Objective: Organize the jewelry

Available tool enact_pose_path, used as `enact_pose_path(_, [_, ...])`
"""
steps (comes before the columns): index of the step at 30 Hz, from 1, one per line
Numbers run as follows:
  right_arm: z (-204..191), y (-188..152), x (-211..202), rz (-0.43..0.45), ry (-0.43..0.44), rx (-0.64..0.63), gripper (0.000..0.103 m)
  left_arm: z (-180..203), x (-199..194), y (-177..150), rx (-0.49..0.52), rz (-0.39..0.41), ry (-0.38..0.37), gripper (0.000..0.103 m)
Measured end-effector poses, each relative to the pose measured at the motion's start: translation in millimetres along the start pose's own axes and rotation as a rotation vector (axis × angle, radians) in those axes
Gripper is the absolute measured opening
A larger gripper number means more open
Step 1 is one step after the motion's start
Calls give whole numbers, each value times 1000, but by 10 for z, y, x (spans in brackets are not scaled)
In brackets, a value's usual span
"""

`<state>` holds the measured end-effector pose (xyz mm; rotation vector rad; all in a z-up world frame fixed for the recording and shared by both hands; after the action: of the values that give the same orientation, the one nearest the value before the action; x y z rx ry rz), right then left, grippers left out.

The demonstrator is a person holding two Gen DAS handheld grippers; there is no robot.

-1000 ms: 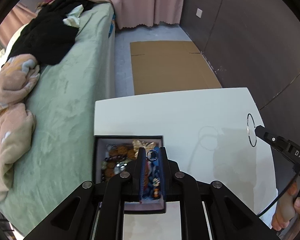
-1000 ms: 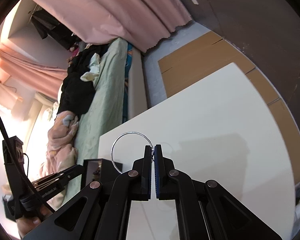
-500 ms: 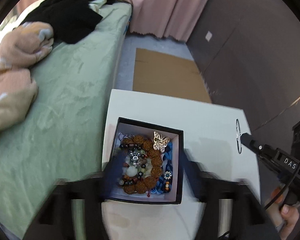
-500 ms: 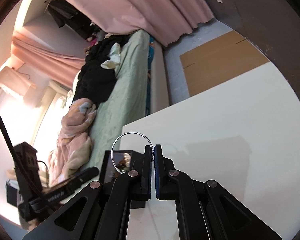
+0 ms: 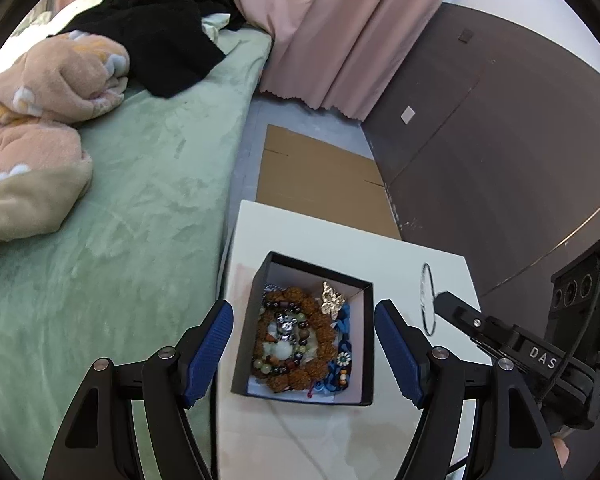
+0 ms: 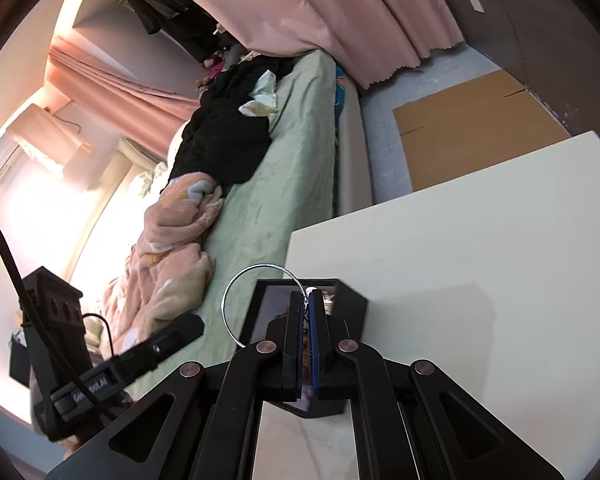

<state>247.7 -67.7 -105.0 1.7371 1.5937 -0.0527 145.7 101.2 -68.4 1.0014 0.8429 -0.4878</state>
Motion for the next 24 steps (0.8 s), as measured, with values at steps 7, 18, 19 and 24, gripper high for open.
enact_pose_path(7, [-109, -95, 300, -43, 2, 2, 4, -201, -138, 68, -23, 45, -2, 74])
enact_pose_path(18, [-98, -200, 133, -80, -98, -54, 62, -367, -400, 37, -28, 115, -5, 89])
enact_pose_path(19, [-94, -211, 89, -77, -113, -62, 63, -358, -426, 27, -24, 123, -6, 90])
enact_pose_path(24, [-140, -310, -146, -57, -152, -106, 65, -271, -561, -64, 11, 154, -5, 93])
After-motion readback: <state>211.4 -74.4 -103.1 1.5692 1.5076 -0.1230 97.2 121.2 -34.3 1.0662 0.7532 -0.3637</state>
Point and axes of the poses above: each gripper's, at about its wrist camera, not at the fingertips, and x roughly the way its jaws point, z to its right, y to its top, the point moved 5 cm from there along x, roughly the way its jaws point, and after that the axes turned 9 degrees about y, right-handed, at the moved point
